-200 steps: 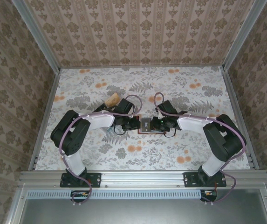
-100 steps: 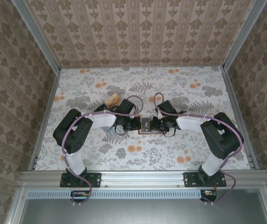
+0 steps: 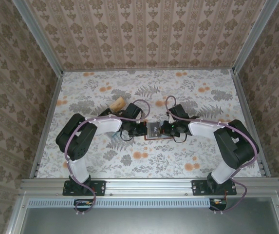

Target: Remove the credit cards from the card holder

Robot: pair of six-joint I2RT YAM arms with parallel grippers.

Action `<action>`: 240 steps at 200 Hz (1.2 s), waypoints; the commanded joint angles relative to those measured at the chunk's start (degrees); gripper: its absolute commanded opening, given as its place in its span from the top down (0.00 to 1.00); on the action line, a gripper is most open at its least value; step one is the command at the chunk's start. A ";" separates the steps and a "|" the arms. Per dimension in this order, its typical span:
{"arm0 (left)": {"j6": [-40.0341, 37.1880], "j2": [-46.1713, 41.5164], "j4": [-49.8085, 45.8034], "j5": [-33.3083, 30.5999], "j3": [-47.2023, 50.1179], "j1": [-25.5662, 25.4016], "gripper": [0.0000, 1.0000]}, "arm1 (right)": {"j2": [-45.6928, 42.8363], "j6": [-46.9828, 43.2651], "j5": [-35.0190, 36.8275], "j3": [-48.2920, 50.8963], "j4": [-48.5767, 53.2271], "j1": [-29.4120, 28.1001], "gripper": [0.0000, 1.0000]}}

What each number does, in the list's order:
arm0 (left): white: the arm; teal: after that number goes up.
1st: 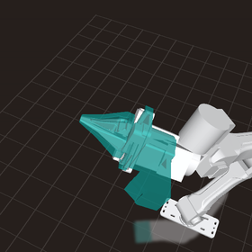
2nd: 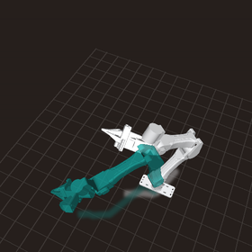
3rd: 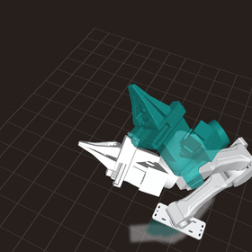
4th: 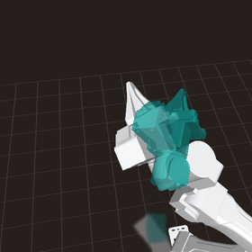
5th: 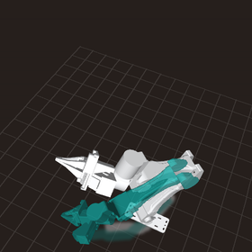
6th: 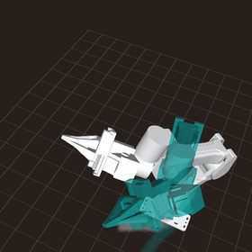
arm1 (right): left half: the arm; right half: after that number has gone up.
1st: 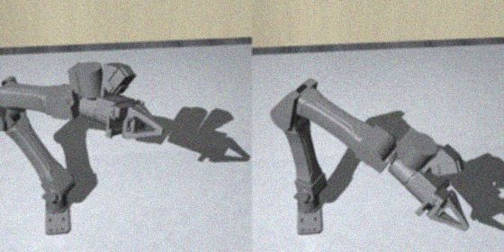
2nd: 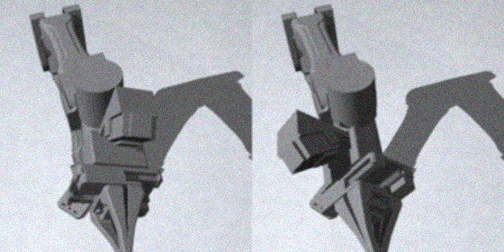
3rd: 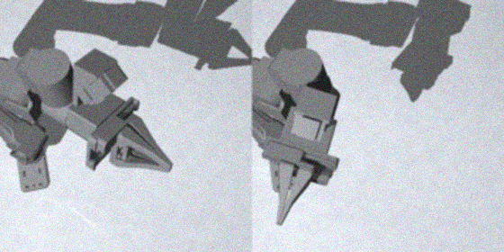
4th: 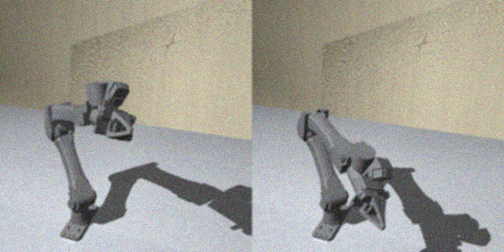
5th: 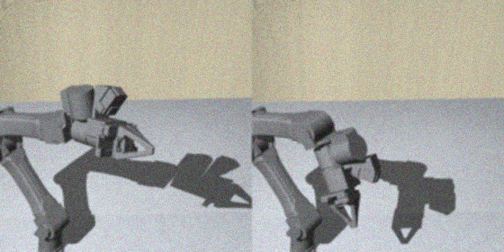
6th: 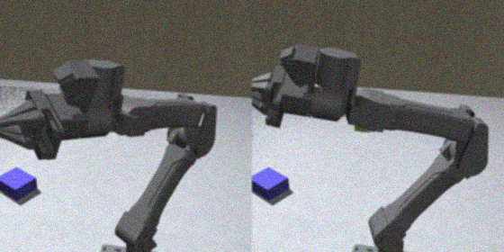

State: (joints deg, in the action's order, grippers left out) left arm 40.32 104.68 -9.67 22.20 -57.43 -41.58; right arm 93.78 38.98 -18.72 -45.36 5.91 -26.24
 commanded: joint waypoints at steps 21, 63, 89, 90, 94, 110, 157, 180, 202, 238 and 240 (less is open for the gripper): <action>0.38 1.05 -3.14 -1.30 -0.22 -0.04 1.00 | 0.13 -0.42 -2.28 0.83 -1.30 0.17 0.92; 0.29 1.32 -2.97 -0.92 -0.27 -0.52 1.00 | 2.43 0.47 -2.60 -0.07 -3.50 0.22 0.72; 0.21 1.40 -2.94 -0.66 -0.37 -0.51 1.00 | 4.34 1.35 -3.43 -0.12 -5.41 0.22 0.74; 0.25 1.40 -2.96 -0.66 -0.38 -0.51 1.00 | 4.37 1.40 -3.43 -0.10 -5.44 0.22 0.75; 0.15 1.41 -2.91 -0.57 -0.32 -0.46 1.00 | 4.60 1.52 -3.43 -0.03 -5.56 0.22 0.76; 0.28 1.31 -2.99 -0.57 -0.28 -0.52 1.00 | 4.68 1.71 -3.46 0.25 -5.91 0.31 0.80; 0.28 0.94 -3.33 -1.19 0.11 -0.40 1.00 | 2.05 1.15 -2.75 2.57 -4.96 2.25 0.94; 0.29 1.03 -3.36 -1.18 0.11 -0.34 1.00 | 0.18 0.27 -2.64 4.10 -4.05 3.80 0.95; 0.07 0.71 -3.46 -1.19 0.07 -0.22 1.00 | -1.84 -0.60 -2.81 5.66 -3.15 5.59 0.95; -0.07 0.49 -3.67 -1.15 -0.21 -0.07 1.00 | -5.80 -2.29 -2.84 6.96 -1.04 7.45 0.95; -0.06 0.51 -3.68 -1.11 -0.22 -0.05 1.00 | -5.89 -2.39 -2.82 7.00 -0.89 7.54 0.95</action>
State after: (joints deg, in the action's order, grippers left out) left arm 40.32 104.68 -9.85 22.22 -57.43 -41.65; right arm 90.56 38.92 -22.79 -39.59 0.60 -19.79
